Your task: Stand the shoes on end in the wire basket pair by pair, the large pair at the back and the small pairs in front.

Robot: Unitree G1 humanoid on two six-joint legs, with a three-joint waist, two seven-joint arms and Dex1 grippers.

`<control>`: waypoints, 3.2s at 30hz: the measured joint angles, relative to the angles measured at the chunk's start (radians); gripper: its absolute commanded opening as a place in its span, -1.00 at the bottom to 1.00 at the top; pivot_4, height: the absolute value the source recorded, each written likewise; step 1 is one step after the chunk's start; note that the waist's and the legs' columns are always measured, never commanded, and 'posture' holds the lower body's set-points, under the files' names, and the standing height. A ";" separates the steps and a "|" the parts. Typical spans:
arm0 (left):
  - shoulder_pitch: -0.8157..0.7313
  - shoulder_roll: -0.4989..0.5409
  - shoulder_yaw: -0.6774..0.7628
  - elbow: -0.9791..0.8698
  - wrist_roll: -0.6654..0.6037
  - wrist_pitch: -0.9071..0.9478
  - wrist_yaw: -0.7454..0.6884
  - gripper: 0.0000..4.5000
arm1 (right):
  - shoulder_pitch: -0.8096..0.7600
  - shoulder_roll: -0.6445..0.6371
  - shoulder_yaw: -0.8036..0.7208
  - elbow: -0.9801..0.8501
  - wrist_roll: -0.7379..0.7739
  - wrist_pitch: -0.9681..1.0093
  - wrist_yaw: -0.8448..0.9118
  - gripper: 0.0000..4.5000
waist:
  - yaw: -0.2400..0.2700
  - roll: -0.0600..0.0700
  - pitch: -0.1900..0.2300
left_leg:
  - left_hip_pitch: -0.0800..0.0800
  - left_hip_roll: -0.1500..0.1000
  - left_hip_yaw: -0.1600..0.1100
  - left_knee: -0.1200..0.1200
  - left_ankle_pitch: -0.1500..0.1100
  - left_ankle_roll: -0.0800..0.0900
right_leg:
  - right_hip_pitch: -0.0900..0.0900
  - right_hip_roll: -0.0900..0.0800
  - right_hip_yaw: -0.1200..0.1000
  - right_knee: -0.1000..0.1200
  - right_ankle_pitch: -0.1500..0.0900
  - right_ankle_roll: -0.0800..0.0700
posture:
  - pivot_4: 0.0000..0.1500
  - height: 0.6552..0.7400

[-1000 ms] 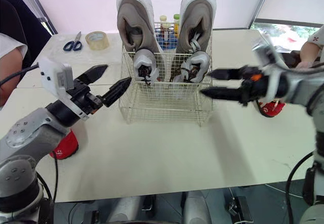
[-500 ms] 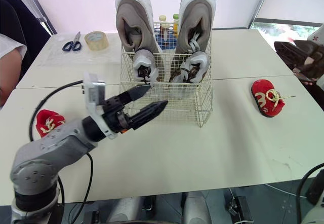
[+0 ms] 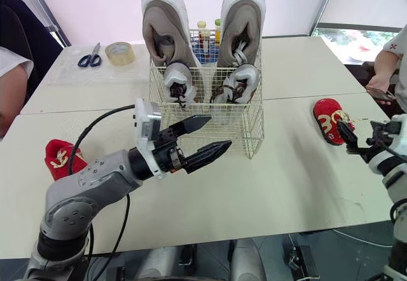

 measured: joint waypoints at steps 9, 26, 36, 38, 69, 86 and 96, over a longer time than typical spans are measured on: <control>0.013 -0.035 -0.037 0.035 0.091 -0.019 -0.028 0.99 | 0.019 0.084 0.047 -0.023 -0.046 -0.013 -0.087 1.00 | 0.001 0.001 0.000 | -0.001 0.000 0.000 -0.001 0.000 0.000 | -0.001 0.000 0.000 0.000 0.000 0.000 | 1.00 1.00; -0.004 -0.043 -0.050 0.061 0.146 -0.007 -0.053 1.00 | -0.364 0.136 0.149 0.756 -0.173 -0.387 -0.128 0.15 | -0.003 0.002 0.000 | 0.000 0.000 0.000 0.000 0.002 0.003 | 0.000 0.001 0.000 0.000 0.000 0.000 | 1.00 1.00; -0.007 -0.049 0.003 0.062 0.114 0.010 -0.030 1.00 | -0.446 0.157 0.192 0.892 -0.202 -0.536 -0.138 -0.14 | -0.031 0.002 0.000 | 0.001 0.000 -0.001 0.001 0.002 0.003 | 0.002 0.002 0.000 0.001 0.000 0.000 | 1.00 1.00; -0.040 -0.054 0.034 0.080 0.093 0.011 -0.027 1.00 | -0.446 0.169 0.190 0.883 -0.201 -0.546 -0.164 -0.14 | -0.030 0.002 0.000 | 0.001 0.000 -0.002 0.001 0.002 0.003 | 0.001 0.002 0.000 0.001 0.000 0.000 | 1.00 1.00; -0.566 0.472 0.497 0.579 0.077 0.044 -0.300 1.00 | -1.214 0.101 0.612 0.513 -0.134 -0.641 0.549 -0.14 | -0.049 0.005 0.005 | -0.002 0.004 0.002 -0.002 0.002 0.000 | -0.006 0.006 0.003 0.003 0.000 0.001 | 1.00 1.00; -0.612 0.531 0.613 0.698 -0.282 0.231 -0.387 1.00 | -1.228 0.232 0.707 0.549 -0.235 -0.890 0.692 -0.14 | -0.052 -0.001 0.009 | -0.001 0.004 0.001 -0.004 0.008 -0.011 | -0.009 0.006 0.003 0.010 0.001 0.001 | 1.00 1.00; -0.639 0.511 0.559 0.724 -0.311 0.281 -0.472 -0.59 | -1.125 0.234 0.753 0.372 -0.291 -0.855 0.677 -0.14 | -0.055 -0.001 0.009 | 0.000 0.004 0.001 -0.004 0.009 -0.013 | -0.011 0.006 0.003 0.015 0.002 0.002 | 1.00 1.00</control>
